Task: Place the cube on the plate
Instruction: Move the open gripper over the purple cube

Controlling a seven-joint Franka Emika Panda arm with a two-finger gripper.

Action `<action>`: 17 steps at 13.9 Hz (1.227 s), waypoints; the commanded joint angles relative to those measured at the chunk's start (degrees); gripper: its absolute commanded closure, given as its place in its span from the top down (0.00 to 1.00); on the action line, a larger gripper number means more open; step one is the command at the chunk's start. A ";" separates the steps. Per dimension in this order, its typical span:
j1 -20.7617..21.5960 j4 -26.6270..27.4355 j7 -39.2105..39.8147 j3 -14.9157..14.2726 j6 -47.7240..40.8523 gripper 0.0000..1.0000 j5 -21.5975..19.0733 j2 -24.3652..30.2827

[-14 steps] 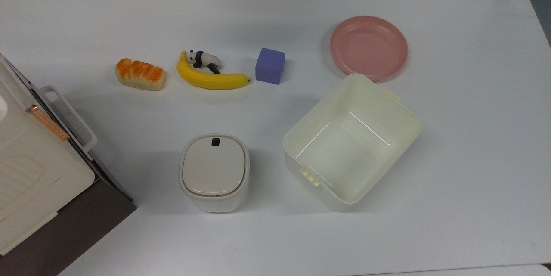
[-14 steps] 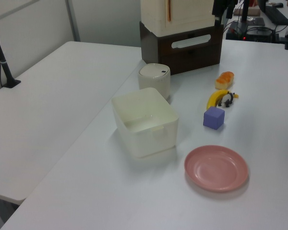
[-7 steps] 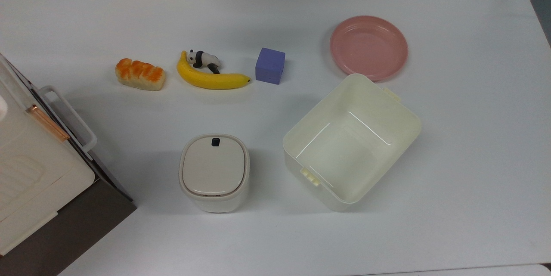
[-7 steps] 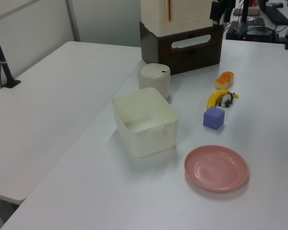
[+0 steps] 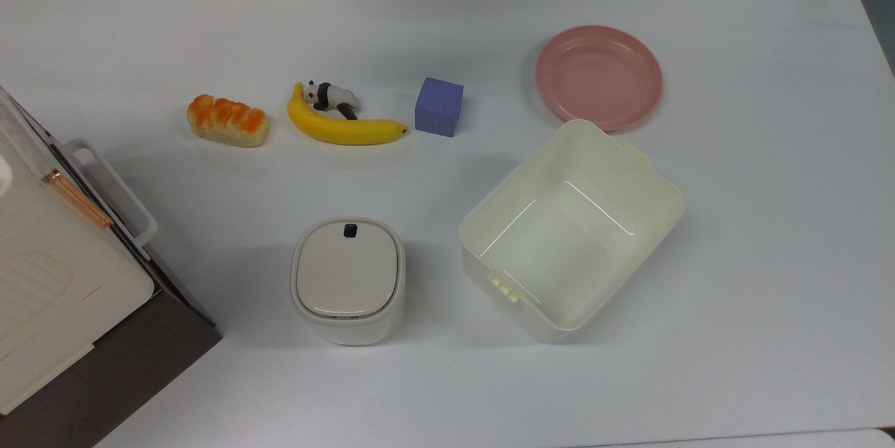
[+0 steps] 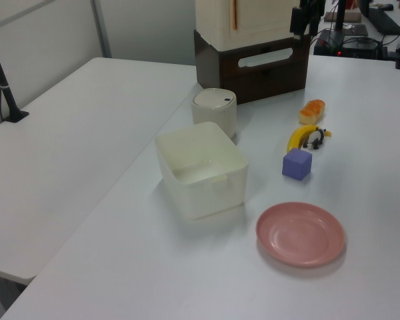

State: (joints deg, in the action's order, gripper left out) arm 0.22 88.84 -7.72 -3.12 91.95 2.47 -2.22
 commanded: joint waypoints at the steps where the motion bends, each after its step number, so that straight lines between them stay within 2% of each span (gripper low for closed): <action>1: 0.75 0.11 6.99 0.13 -2.82 1.00 1.39 -0.42; 3: 1.27 0.63 6.49 1.09 -6.15 1.00 1.83 -0.33; 5: 1.54 2.91 6.14 2.06 -4.51 1.00 2.62 -0.15; 7: 3.29 8.87 4.92 2.77 -0.56 1.00 4.81 0.37; 9: 4.87 16.77 -3.66 4.34 9.42 1.00 8.41 1.08; 10: 5.05 18.20 -6.93 5.14 12.17 1.00 10.08 0.64; 12: 5.14 19.35 -9.59 6.11 13.34 1.00 12.29 -0.32; 17: 6.19 20.67 -11.34 8.40 13.26 1.00 13.61 -4.01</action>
State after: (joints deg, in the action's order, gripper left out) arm 5.36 108.04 -16.20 4.69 104.03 14.13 -5.08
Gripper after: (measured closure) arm 0.000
